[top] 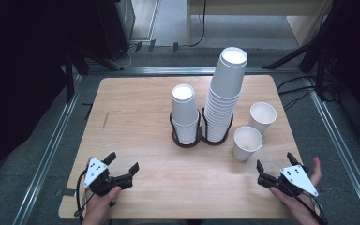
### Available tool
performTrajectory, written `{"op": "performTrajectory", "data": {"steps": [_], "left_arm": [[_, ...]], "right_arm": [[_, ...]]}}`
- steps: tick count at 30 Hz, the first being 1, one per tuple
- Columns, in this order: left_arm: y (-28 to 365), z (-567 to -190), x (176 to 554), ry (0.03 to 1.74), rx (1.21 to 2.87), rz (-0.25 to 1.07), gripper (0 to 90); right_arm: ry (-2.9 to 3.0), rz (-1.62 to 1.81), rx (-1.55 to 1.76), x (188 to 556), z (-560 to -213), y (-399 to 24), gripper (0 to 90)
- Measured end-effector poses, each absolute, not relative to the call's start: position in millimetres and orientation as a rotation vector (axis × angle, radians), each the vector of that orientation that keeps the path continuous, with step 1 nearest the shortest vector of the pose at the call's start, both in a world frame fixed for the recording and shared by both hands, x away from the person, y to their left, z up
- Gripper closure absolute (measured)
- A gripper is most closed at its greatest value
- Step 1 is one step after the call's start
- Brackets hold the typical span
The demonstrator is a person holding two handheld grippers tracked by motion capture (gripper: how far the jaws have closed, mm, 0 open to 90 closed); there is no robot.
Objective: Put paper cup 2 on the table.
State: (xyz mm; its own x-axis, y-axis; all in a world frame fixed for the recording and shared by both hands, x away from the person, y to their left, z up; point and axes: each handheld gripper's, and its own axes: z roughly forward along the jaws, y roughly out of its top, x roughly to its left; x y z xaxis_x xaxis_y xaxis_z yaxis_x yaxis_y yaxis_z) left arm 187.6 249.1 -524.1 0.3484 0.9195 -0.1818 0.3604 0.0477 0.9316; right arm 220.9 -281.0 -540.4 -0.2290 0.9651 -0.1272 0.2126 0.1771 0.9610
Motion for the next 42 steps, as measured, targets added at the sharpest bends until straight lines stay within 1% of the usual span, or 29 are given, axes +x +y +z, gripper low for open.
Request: {"op": "performTrajectory", "data": {"steps": [15,25,32,42], "left_arm": [[288,-539,172,1.297,1.534,0.697,1.8],[307,-548,163,1.353,1.536,0.732,1.8],[317,-551,163,1.414,1.489,0.72,1.8],[318,-553,165,1.417,1.479,0.691,1.8]], "right_arm": [[1.565,1.086,1.204,217,-545,-303,0.0],[1.523,1.059,1.251,214,-547,-320,0.0],[1.491,1.071,1.277,212,-545,-327,0.0],[1.479,1.052,1.294,212,-544,-326,0.0]]}}
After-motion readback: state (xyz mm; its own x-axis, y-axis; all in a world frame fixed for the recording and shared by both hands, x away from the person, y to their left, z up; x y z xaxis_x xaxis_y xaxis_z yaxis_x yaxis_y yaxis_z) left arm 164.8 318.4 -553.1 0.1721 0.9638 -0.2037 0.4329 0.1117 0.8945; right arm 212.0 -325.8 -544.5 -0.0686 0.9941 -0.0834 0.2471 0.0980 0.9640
